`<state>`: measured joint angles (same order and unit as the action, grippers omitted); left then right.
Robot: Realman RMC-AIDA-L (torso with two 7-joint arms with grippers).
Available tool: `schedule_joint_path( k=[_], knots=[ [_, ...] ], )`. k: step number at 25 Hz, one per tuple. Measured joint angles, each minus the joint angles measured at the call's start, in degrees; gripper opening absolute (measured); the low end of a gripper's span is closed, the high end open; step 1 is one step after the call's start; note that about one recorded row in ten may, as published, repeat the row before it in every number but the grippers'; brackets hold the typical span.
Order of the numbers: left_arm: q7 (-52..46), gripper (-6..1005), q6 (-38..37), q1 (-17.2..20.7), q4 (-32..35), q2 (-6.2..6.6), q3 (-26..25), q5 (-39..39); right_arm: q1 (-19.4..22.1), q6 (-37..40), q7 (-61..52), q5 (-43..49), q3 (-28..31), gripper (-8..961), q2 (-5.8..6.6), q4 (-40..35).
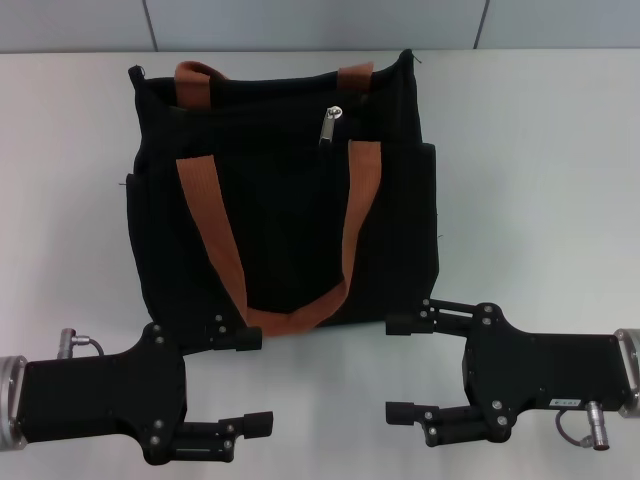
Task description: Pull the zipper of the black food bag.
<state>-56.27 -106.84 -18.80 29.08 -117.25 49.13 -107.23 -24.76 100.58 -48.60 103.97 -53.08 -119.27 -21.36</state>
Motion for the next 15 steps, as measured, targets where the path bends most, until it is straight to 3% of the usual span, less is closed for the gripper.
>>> schedule_joint_path(
  k=[15],
  knots=[
    [-0.06, 810, 0.07, -0.02, 0.01, 0.0, 0.0, 0.0, -0.11, -0.05, 0.0, 0.0, 0.0, 815, 0.0, 0.0]
  ],
)
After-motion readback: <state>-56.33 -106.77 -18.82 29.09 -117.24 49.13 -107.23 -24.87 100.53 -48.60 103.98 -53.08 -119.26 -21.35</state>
